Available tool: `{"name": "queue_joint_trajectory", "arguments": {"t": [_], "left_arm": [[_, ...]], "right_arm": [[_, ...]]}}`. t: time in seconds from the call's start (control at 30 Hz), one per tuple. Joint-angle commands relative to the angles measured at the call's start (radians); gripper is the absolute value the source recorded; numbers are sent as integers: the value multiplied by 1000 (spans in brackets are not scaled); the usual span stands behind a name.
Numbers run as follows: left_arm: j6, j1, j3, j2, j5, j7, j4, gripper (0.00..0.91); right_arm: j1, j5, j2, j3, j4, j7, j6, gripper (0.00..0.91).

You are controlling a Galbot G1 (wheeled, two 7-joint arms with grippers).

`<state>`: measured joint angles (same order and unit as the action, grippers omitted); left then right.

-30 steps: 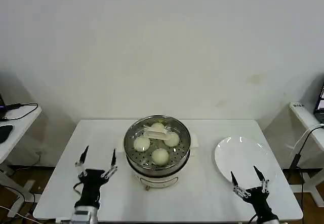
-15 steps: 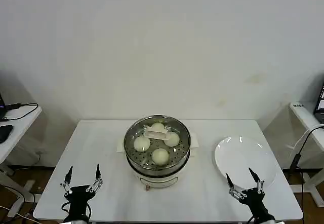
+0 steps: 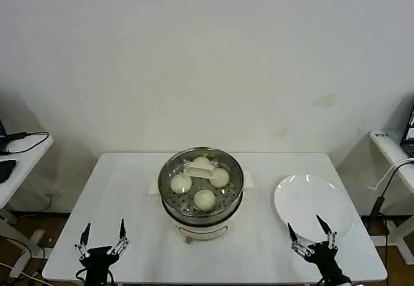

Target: Take steamed baozi put them in steamer then cover it.

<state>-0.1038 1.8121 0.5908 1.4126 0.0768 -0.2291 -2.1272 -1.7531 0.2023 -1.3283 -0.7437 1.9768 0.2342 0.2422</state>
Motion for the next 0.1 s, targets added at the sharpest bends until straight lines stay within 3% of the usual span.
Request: {"name": "queue_joint_trajectory", "arguments": {"t": [0.03, 0.1], "left_arm": [[6, 18, 2, -6, -21, 20, 9, 907], [6, 25, -3, -13, -23, 22, 11, 907]], "right_arm": [[-18, -7, -10, 2, 22, -5, -13, 907], [-24, -15, -15, 4, 27, -9, -18, 907]]}}
